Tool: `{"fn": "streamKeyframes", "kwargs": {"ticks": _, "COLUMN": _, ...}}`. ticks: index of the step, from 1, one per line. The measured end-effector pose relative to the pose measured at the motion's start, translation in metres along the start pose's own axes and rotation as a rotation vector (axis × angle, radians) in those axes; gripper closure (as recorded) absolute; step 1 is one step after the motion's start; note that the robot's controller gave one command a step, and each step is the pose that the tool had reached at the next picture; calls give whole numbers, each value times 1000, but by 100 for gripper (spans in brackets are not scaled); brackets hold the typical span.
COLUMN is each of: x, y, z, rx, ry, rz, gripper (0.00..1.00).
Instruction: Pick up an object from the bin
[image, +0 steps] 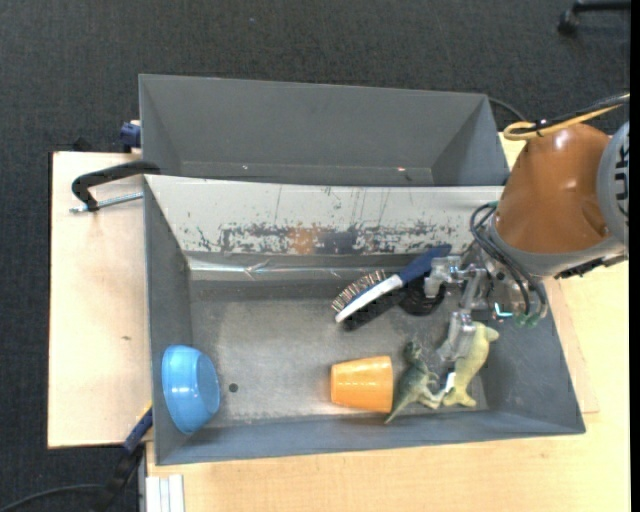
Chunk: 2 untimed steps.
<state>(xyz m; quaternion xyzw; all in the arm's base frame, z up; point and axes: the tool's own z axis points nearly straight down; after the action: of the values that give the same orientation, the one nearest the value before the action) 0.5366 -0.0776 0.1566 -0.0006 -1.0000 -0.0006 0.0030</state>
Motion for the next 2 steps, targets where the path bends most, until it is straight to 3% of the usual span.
{"fn": "streamKeyframes", "kwargs": {"ticks": 1, "x": -68, "y": 22, "z": 80, "rx": 7, "ry": -32, "rz": -207, "gripper": 0}}
{"fn": "streamKeyframes", "kwargs": {"ticks": 2, "x": -67, "y": -7, "z": 53, "rx": 3, "ry": -14, "rz": -369, "gripper": 0}}
